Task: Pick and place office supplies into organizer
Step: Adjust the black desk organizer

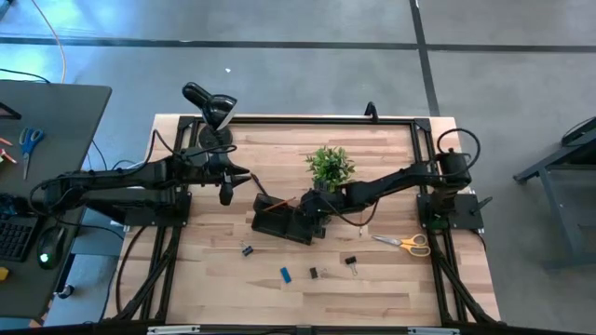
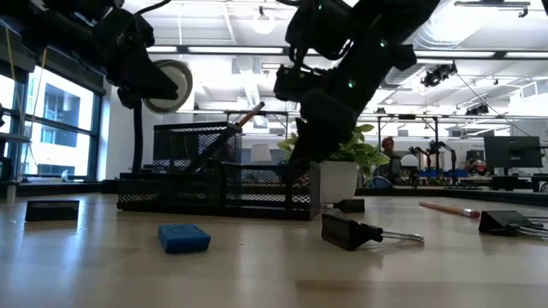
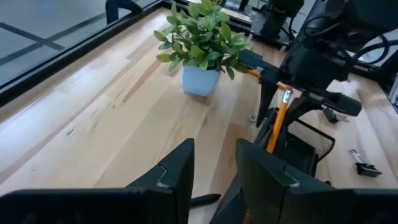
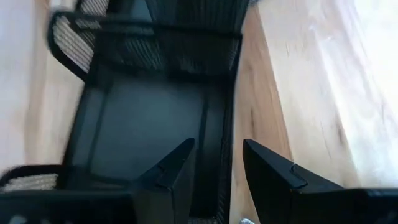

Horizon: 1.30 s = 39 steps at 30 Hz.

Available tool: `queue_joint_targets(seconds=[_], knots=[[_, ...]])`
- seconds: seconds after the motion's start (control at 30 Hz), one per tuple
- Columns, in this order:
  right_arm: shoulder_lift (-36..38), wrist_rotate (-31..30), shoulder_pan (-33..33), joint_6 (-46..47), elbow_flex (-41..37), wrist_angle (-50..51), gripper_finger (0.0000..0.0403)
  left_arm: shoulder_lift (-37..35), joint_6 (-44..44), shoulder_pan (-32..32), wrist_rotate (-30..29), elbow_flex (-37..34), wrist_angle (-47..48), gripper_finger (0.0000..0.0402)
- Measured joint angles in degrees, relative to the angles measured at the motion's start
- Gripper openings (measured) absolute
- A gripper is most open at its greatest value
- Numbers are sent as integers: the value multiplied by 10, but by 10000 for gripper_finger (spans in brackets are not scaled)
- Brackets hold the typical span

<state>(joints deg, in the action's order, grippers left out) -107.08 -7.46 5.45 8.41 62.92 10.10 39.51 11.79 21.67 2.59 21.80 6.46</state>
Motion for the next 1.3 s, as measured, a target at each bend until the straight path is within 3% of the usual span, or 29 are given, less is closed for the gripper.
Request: queue_joint_targets(seconds=[0.23, 0.6, 1.0, 1.3], knots=[[-2, -6, 0, -14, 0, -4, 120, 0, 0, 0, 0, 0, -1, 106], [-3, -3, 0, -24, 0, -5, 7, 0, 0, 0, 0, 0, -3, 106], [-3, 5, -2, -48, 0, -8, 3, 0, 0, 0, 0, 0, -3, 106], [-3, 24, -14, -126, 14, -22, 3, 0, 0, 0, 0, 0, -4, 106]])
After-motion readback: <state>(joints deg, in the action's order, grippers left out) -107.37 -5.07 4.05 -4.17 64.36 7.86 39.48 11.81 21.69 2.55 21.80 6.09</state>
